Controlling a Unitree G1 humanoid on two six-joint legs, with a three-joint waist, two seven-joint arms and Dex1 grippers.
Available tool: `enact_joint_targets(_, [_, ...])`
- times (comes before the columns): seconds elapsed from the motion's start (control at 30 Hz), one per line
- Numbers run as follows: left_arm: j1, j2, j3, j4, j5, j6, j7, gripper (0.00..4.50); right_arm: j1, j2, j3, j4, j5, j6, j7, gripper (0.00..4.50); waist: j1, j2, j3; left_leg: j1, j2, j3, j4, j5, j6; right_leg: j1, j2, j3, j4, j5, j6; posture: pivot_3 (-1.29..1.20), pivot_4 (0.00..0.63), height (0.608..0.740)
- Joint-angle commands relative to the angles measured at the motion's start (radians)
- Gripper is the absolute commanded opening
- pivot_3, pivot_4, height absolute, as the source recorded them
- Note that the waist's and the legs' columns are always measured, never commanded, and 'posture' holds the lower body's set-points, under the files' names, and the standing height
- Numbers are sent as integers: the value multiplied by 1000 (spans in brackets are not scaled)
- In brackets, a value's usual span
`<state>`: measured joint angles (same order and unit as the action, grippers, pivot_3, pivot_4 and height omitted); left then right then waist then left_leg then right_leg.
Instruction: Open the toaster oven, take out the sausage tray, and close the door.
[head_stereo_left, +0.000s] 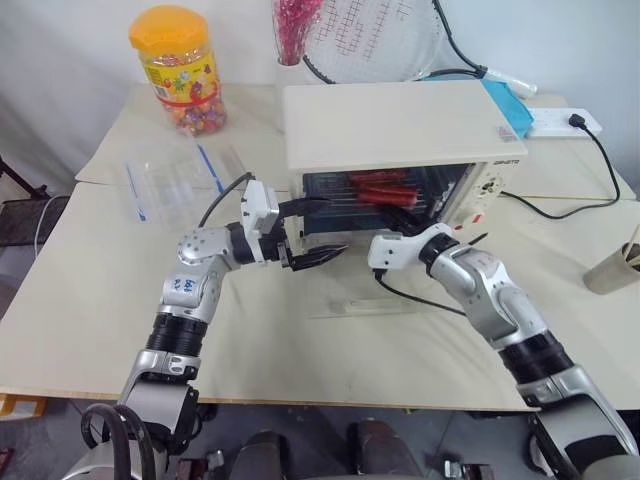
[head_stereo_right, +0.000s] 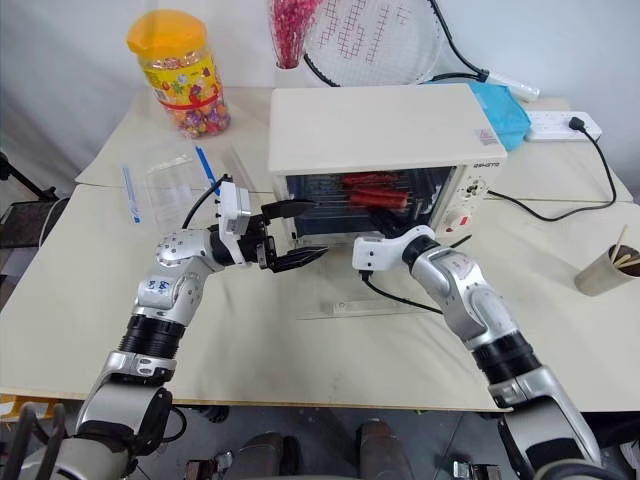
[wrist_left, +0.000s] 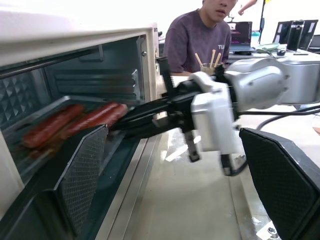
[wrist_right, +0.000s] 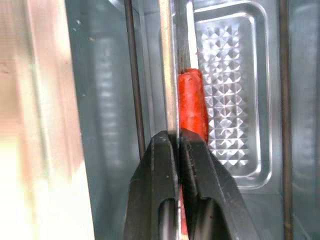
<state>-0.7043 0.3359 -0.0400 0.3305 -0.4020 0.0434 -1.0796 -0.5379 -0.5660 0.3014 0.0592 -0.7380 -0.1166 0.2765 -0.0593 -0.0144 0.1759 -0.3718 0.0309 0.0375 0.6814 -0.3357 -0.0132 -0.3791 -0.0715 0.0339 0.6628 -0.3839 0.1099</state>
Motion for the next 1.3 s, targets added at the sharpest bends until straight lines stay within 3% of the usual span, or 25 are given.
enact_joint_targets(0.03, [-31, 14, 35, 31, -3, -19, -10, 4500, 41, 4, -25, -156, 7, 15, 22, 54, -1, 0, 0, 0, 0, 0, 0, 0, 0, 0, 0, 0, 0, 0, 0, 0, 150, 740])
enact_joint_targets(0.33, [-24, 19, 37, 56, -2, 11, -18, 4500, 343, -14, -103, -488, -50, 58, 42, 54, 5, 0, 0, 1, 0, 1, 0, 1, -1, 0, 1, 1, 0, 0, 0, 0, 150, 740])
enact_joint_targets(0.63, [17, 57, 45, -21, -31, 146, -7, 4500, 511, -52, -174, -620, -63, 32, 60, 54, 7, 0, 0, 1, 0, 1, 0, 2, -2, 0, 2, 2, 0, 0, 0, 0, 150, 740])
enact_joint_targets(0.77, [60, 138, 74, -154, -105, 475, 76, 4500, 565, -71, -199, -660, -55, 4, 72, 54, 10, -1, 0, 1, 0, 0, 0, 2, -2, 0, 1, 2, 0, 0, 0, 0, 150, 740])
enact_joint_targets(0.93, [60, 206, 183, -261, -337, 958, 172, 4500, 623, -73, -220, -678, -36, -16, 95, 54, 15, -1, 0, 0, 0, -1, -3, 2, -1, 0, 1, 1, 1, 0, 0, 0, 150, 740])
enact_joint_targets(1.3, [28, 123, 309, -264, -510, 1439, 402, 4500, 576, -101, -214, -670, 49, -98, 178, 54, 32, -1, 1, 1, -2, -2, -1, 2, -1, 1, 0, 0, -1, 0, 0, 0, 150, 740])
